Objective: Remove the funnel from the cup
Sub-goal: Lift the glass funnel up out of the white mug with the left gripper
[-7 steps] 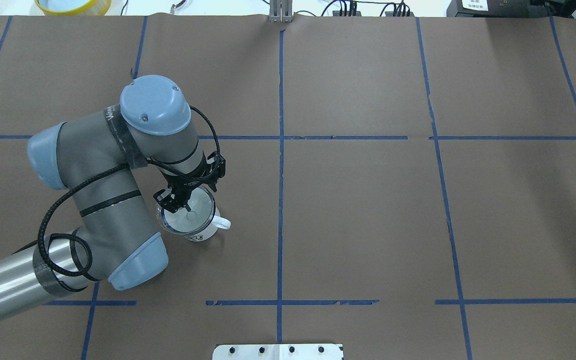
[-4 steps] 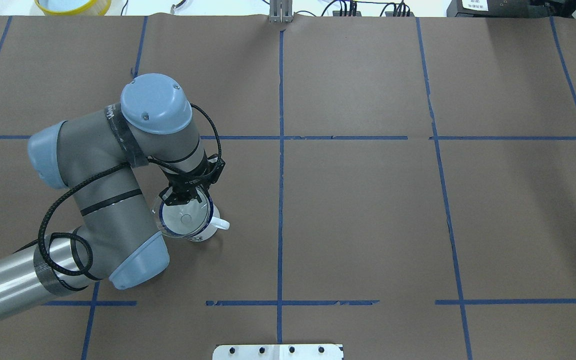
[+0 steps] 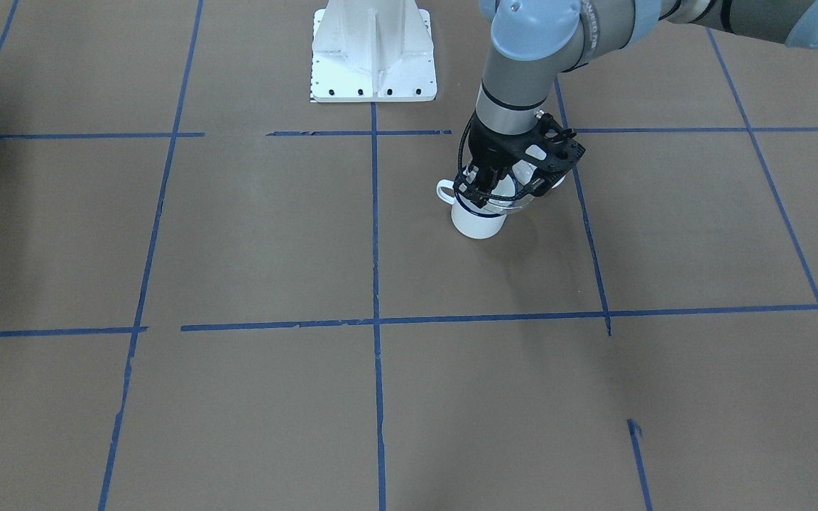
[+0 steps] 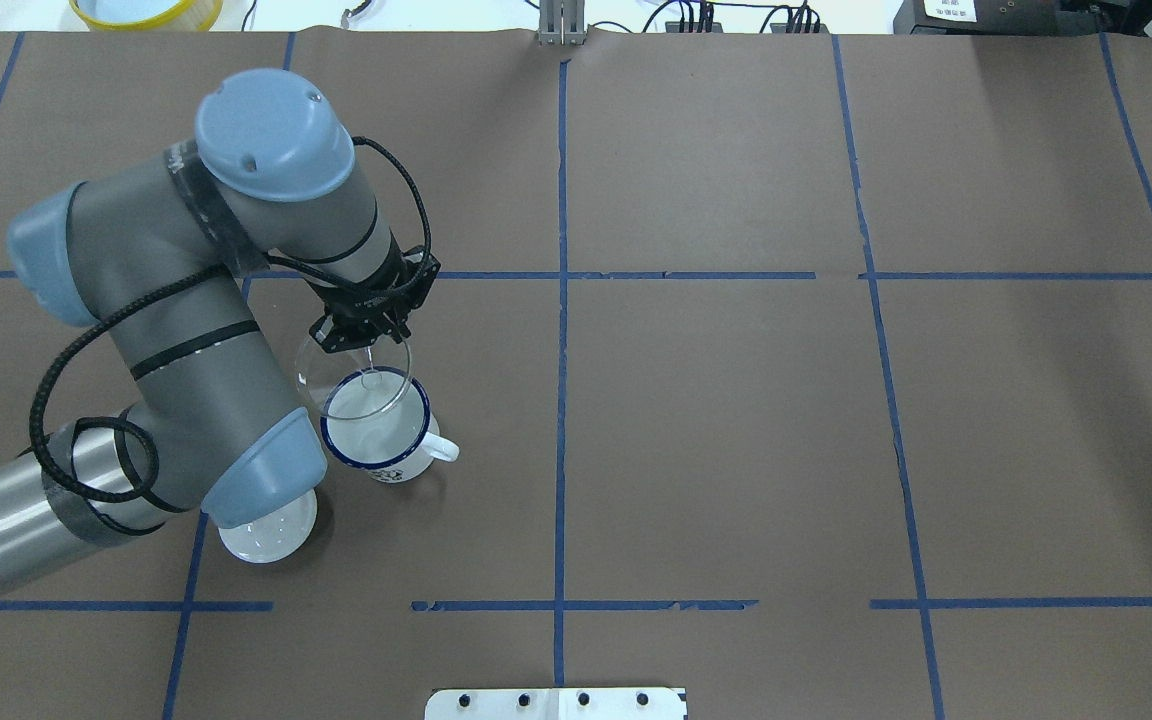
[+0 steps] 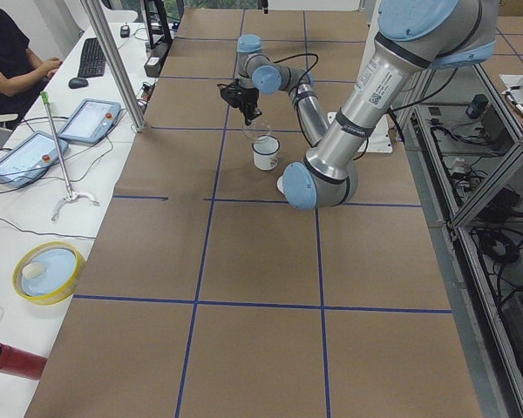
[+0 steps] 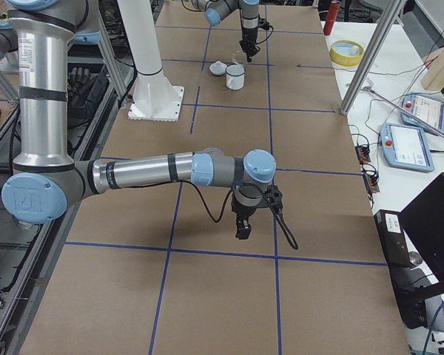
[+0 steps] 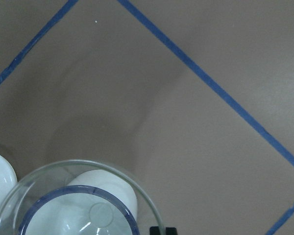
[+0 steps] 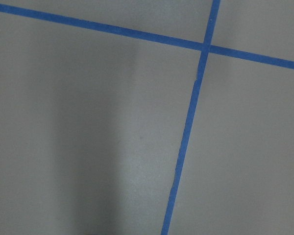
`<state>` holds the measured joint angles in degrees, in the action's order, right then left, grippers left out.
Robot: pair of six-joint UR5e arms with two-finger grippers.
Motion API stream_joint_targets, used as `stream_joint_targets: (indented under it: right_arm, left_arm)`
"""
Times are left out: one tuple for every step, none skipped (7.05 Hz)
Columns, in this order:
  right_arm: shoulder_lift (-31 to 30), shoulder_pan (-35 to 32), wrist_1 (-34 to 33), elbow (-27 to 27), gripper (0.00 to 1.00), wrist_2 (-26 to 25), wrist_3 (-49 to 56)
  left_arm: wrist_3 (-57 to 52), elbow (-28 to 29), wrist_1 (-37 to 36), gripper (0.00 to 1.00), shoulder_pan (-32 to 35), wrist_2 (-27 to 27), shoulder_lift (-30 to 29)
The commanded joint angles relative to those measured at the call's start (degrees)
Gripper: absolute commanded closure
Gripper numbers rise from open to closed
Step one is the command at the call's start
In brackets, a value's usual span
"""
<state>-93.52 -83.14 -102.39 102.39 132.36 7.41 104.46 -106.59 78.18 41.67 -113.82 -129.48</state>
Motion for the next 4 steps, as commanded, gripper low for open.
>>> stream_joint_targets:
  right_arm:
    - [0.0, 0.0, 0.0, 0.0, 0.0, 0.0, 0.0]
    - [0.0, 0.0, 0.0, 0.0, 0.0, 0.0, 0.0]
    - [0.0, 0.0, 0.0, 0.0, 0.0, 0.0, 0.1]
    - [0.0, 0.0, 0.0, 0.0, 0.0, 0.0, 0.1]
  left_arm:
    - [-0.9, -1.4, 4.0, 1.0, 7.0, -0.1, -1.3]
    - [-2.2, 1.5, 16.7, 1.0, 8.5, 1.6, 1.5]
    - [-2.2, 8.5, 34.8, 1.0, 10.0, 1.7, 4.7]
    - [-1.9, 16.2, 47.5, 1.0, 10.9, 1.7, 5.2]
